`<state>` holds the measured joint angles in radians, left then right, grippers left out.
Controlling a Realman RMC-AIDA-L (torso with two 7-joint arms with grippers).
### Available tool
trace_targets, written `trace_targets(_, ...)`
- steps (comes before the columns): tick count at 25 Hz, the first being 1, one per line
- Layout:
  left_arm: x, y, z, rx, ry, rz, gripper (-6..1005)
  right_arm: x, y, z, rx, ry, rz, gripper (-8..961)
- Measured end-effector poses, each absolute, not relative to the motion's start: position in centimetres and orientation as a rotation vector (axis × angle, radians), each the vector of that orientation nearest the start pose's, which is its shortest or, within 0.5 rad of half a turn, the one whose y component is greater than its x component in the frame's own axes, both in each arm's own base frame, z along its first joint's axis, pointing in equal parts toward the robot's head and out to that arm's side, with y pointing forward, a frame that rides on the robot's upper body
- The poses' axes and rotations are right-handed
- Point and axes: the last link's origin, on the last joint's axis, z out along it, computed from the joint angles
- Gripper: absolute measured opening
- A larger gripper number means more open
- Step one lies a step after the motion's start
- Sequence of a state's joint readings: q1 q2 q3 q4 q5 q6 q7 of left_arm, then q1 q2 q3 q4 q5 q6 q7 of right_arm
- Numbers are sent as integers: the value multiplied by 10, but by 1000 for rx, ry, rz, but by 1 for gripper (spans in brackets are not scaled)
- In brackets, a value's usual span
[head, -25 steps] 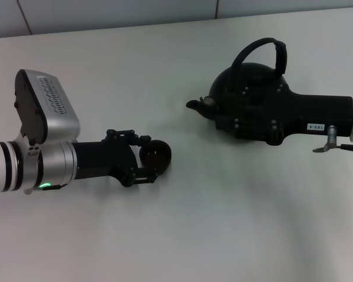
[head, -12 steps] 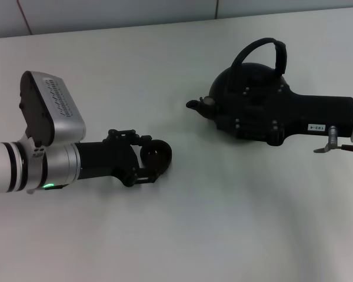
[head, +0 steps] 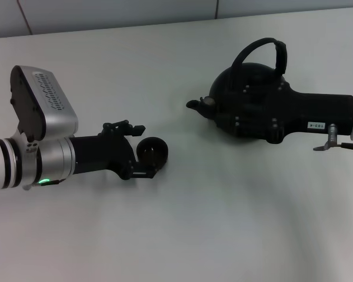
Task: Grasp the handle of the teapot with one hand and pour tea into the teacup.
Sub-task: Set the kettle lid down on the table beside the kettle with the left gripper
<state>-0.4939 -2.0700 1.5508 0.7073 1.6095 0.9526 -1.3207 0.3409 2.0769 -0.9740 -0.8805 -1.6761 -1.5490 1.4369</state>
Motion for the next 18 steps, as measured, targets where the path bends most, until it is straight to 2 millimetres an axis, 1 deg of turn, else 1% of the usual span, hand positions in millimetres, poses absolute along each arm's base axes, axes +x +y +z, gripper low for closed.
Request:
trace_targets(4, -232, 342, -88, -2792, -278, -291, 876, 249, 310, 18, -2670, 522, 830, 486)
trace_targets(11, -230, 338, -78, -2767, -244, -323, 874, 248, 312, 19, -2661, 518, 834, 485)
trace_targets(12, -230, 337, -70, -2741, -233, -341, 873, 247, 313, 19, -2663, 514, 836, 485)
trace_targets(18, -234, 336, -57, -2714, -258, -389, 871, 246, 314, 20, -2657, 512, 836, 484)
